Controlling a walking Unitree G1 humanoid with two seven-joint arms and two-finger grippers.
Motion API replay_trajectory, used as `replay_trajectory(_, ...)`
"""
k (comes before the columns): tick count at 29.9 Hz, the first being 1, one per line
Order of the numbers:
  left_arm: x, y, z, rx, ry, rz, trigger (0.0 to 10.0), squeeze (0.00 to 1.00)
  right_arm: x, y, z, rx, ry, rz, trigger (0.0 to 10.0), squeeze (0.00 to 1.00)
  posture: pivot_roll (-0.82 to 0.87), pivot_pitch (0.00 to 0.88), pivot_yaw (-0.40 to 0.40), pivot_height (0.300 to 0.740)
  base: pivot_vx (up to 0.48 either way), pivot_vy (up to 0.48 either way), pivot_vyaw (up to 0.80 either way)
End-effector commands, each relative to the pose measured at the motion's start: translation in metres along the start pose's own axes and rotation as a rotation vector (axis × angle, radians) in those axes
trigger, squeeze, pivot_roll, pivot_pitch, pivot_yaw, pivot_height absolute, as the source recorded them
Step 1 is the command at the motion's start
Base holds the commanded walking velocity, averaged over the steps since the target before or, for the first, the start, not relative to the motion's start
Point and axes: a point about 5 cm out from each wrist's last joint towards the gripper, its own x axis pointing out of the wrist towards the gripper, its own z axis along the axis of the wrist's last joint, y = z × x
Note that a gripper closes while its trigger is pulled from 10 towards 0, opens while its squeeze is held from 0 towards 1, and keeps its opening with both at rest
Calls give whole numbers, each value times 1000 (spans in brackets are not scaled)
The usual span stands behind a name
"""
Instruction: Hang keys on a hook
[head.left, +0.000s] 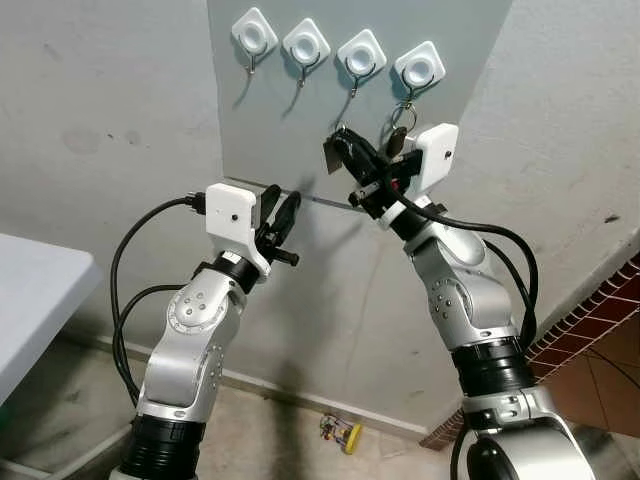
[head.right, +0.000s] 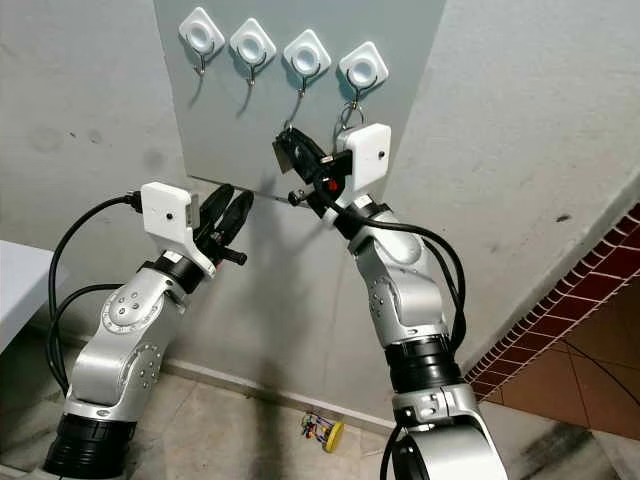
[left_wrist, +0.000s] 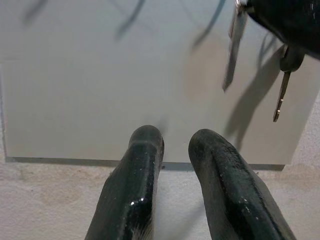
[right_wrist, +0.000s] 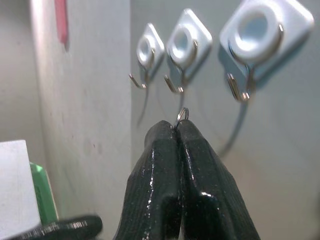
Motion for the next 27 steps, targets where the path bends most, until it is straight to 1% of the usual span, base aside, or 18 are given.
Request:
replay_trajectory(1, -1, -4, 4, 19, -17, -22, 10000, 0, 3, -3, 7, -8, -30, 4, 10000, 0, -16, 36, -91, 740, 0, 0, 0)
replay_trajectory(12, -1, -6, 2, 20, -9, -32, 10000, 0, 9, -5, 14, -10, -67, 4, 10000, 0, -18, 36, -86, 740, 0, 0, 0)
replay_trajectory(19, 0, -5, 3, 21, -13, -33, 10000, 0, 15, -8, 17, 34, -75, -20, 10000, 0, -12, 40, -89, 740, 0, 0, 0)
replay_trajectory(27, -2, -6, 3, 18, -13, -31, 10000, 0, 19, -10, 18, 56, -73, -34, 10000, 0, -10, 45, -92, 740, 0, 0, 0)
